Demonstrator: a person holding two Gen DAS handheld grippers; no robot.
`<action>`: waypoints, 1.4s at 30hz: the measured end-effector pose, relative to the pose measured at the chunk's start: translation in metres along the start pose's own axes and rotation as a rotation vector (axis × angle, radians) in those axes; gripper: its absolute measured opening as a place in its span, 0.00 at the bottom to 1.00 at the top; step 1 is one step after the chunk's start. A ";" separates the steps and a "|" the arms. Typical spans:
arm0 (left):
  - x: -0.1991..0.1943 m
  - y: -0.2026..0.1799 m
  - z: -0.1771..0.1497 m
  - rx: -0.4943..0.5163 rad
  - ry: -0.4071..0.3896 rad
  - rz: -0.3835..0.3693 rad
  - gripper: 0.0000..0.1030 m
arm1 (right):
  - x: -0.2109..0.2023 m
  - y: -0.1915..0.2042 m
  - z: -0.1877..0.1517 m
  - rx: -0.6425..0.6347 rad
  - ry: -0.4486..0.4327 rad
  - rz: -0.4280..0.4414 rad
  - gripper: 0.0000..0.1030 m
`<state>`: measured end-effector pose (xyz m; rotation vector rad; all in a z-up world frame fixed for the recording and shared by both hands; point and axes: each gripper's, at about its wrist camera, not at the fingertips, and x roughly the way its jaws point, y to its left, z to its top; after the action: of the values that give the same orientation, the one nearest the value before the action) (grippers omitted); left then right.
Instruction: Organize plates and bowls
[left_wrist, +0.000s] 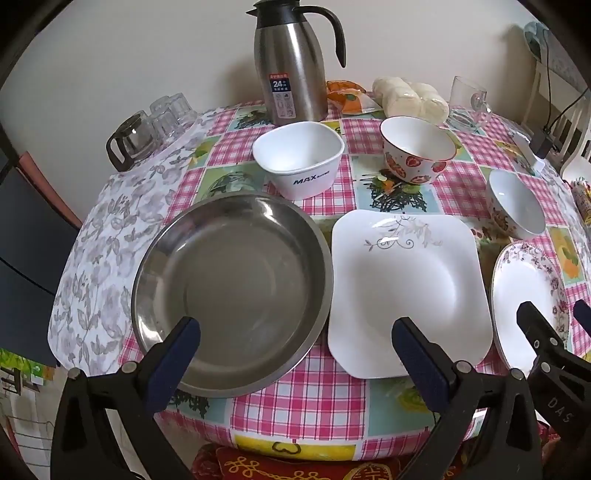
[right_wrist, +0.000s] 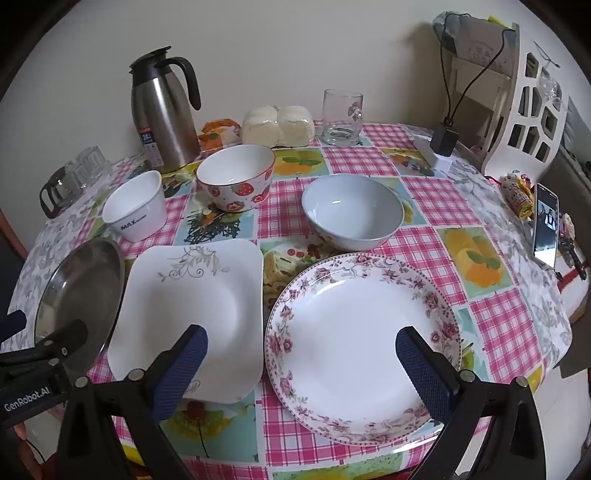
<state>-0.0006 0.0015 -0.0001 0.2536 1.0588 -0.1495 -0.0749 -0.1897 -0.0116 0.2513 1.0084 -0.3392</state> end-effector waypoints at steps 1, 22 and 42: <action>0.000 0.001 -0.001 -0.002 0.000 -0.001 1.00 | 0.000 0.001 -0.002 -0.002 0.001 0.001 1.00; -0.008 0.007 -0.011 -0.015 0.004 0.006 1.00 | -0.004 0.010 -0.019 -0.020 -0.004 -0.006 1.00; -0.016 -0.002 -0.012 -0.012 0.012 -0.034 1.00 | -0.016 -0.002 -0.015 -0.002 -0.029 -0.017 1.00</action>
<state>-0.0184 0.0032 0.0082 0.2260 1.0756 -0.1719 -0.0955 -0.1834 -0.0055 0.2355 0.9824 -0.3562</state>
